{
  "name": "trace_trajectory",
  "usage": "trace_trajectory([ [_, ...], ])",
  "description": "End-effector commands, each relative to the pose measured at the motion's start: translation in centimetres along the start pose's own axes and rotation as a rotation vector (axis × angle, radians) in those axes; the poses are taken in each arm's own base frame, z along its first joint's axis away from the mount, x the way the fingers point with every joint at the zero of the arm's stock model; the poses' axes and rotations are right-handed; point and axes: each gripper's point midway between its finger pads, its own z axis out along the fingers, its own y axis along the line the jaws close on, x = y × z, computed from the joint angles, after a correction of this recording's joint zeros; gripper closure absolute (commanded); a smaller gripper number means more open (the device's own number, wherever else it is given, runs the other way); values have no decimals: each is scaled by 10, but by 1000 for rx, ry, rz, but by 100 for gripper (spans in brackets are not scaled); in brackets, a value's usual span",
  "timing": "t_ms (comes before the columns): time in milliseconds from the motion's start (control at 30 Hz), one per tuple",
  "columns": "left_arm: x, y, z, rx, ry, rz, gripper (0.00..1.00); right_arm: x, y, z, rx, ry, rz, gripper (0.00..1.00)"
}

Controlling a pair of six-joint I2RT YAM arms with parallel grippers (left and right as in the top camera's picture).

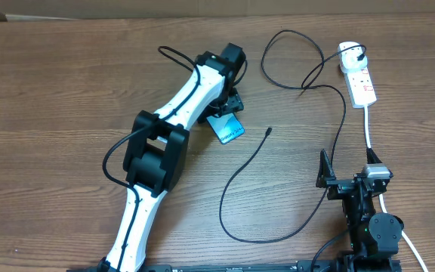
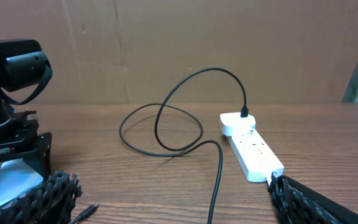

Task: Plug charger to phone and switch on socket
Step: 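Lift the phone's top edge with the left gripper, tilting it up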

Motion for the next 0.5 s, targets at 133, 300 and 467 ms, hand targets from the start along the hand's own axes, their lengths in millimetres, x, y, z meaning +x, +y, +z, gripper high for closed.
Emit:
trace_trajectory([
  [133, 23, 20, 42, -94, 80, -51, 18, 1, -1, 0, 5, -5, -2, 0],
  [300, 30, 24, 46, -101, 110, -126, 18, 1, -1, 0, 5, -5, -2, 0],
  [467, 36, 13, 46, -45, 154, -137, 18, 1, -1, 0, 5, -5, -2, 0],
])
